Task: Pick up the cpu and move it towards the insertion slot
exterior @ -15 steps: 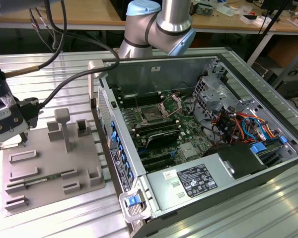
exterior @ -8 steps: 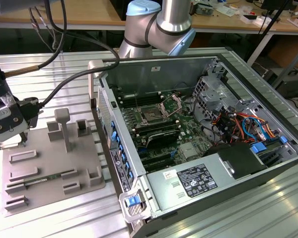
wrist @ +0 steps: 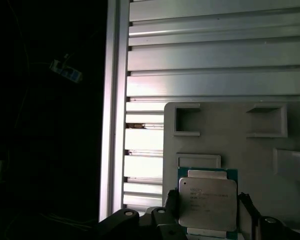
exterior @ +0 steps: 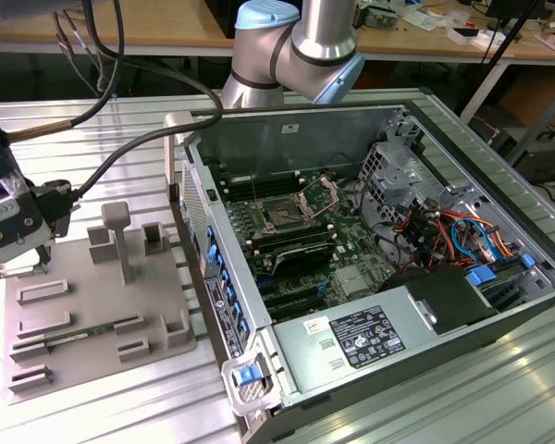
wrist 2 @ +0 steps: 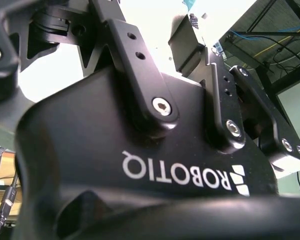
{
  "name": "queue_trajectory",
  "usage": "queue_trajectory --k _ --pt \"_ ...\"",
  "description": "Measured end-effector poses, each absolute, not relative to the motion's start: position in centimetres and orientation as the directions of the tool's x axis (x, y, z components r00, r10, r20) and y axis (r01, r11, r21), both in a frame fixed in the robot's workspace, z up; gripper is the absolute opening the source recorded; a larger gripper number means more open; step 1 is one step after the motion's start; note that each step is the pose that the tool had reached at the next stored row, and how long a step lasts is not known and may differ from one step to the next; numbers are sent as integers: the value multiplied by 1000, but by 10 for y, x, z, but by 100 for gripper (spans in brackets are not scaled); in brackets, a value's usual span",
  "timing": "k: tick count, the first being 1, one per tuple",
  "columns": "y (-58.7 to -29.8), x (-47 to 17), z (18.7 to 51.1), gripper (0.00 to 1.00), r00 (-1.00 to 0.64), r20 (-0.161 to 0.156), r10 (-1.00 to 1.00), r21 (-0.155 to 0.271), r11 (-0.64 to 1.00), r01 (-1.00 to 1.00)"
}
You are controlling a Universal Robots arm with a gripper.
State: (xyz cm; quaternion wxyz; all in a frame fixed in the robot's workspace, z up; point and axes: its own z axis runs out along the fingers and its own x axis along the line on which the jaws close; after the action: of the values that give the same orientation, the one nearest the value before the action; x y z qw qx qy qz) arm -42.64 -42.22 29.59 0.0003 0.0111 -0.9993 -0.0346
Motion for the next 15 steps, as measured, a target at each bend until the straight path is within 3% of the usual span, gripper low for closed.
queue_trajectory --k 15 --pt "-422 -426 303 55 -1000 0 -22 70 997 -22"
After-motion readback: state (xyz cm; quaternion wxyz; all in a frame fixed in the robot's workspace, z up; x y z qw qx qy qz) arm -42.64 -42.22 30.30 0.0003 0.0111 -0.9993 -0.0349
